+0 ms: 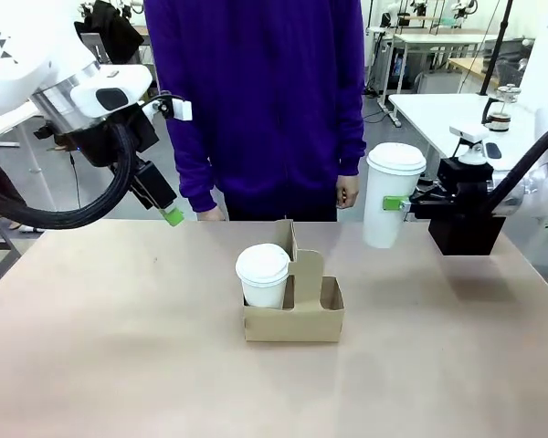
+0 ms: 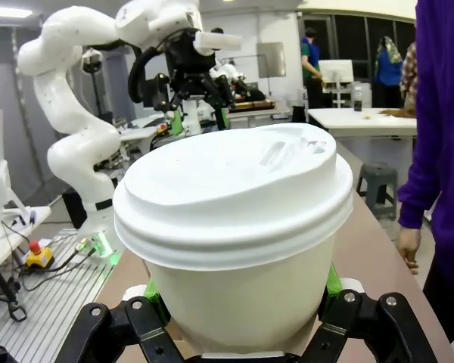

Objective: Pour a drink into a cup and package it in a carrier.
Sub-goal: Insert the held 600 ml Paper Cup into the Cup Carrier.

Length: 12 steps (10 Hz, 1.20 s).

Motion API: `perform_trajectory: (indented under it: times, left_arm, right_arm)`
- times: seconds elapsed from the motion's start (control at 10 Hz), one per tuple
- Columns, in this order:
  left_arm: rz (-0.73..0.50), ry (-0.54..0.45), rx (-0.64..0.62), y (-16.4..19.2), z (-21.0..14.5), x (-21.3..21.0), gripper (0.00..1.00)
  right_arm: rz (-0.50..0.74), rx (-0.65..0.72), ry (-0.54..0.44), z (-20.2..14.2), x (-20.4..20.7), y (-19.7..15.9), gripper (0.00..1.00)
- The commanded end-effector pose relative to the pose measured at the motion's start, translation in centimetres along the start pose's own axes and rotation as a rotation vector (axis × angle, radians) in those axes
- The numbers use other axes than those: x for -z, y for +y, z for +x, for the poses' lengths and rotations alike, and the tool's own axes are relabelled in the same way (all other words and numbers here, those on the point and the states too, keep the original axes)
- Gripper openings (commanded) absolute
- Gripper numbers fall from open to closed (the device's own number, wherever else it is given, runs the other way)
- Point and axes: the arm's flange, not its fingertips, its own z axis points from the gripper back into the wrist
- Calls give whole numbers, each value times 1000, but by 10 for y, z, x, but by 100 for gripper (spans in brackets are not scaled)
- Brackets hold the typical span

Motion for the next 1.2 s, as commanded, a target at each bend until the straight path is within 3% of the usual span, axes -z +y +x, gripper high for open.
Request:
perform_trajectory:
  times: [0.0, 0.1, 0.3, 0.5, 0.8, 1.1]
  left_arm:
    - [6, 2, 21, -2, -1, -5, 100]
    - [0, 0, 0, 0, 0, 0, 100]
    - [-35, -55, 74, 28, -22, 19, 100]
    - [25, -111, 126, 46, -44, 31, 100]
    - [14, -147, 377, 64, -76, 46, 100]
    - [-61, -252, 437, 77, -107, 58, 100]
  right_arm:
    - [23, 20, 0, 10, -4, -1, 84]
    - [0, 0, 0, 0, 0, 0, 84]
    - [85, -29, -12, -2, 23, 7, 84]
    - [156, -33, -28, -11, 45, 9, 84]
    - [271, 18, -36, -26, 71, 11, 84]
    - [292, 3, -29, -42, 89, 15, 84]
